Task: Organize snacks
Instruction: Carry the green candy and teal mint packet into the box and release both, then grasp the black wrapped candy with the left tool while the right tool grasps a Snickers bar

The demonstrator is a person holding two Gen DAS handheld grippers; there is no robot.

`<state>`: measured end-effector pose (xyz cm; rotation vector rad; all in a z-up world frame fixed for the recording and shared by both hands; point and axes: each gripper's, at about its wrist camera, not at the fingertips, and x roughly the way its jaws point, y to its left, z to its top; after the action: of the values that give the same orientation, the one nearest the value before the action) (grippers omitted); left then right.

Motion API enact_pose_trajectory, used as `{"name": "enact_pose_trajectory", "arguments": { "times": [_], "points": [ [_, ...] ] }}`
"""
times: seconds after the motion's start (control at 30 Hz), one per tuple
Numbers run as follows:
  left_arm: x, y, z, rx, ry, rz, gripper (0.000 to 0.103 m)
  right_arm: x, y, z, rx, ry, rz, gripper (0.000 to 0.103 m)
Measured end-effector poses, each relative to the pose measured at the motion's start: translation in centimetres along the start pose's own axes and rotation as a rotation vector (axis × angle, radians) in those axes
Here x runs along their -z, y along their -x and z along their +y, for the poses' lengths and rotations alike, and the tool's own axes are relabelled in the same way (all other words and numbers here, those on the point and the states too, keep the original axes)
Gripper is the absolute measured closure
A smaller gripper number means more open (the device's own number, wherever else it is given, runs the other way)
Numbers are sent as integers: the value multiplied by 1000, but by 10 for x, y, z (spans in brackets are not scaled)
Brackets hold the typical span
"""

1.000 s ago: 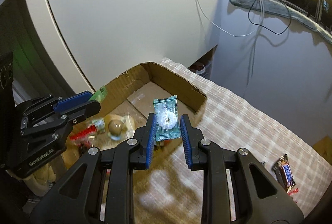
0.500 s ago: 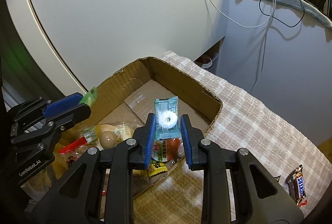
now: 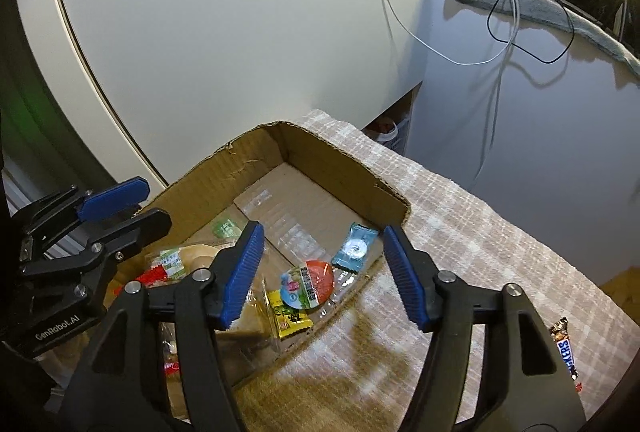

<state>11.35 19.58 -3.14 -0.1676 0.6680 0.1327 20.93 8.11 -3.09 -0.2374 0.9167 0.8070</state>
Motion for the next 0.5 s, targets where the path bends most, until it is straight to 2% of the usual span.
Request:
{"name": "enact_pose_trajectory", "arguments": {
  "times": [0.03,0.13,0.2,0.3,0.37,0.5],
  "points": [
    [0,1,0,-1,0,-2,64,1,4,-1,5,1,-6,26],
    [-1,5,-2,-2,-1,-8,62,3,12,-2,14,-3,-15,26],
    [-1,9,-4,-3,-2,-16,54,5,18,-4,22,-9,-17,26],
    [-2,14,-9,5,-7,-25,52,9,28,-8,34,-17,-20,26],
    [-1,17,-13,12,-8,-29,44,14,38,-12,40,-24,-23,26],
    [-1,22,-25,33,-16,-41,40,26,60,-24,64,-35,-36,25]
  ]
}}
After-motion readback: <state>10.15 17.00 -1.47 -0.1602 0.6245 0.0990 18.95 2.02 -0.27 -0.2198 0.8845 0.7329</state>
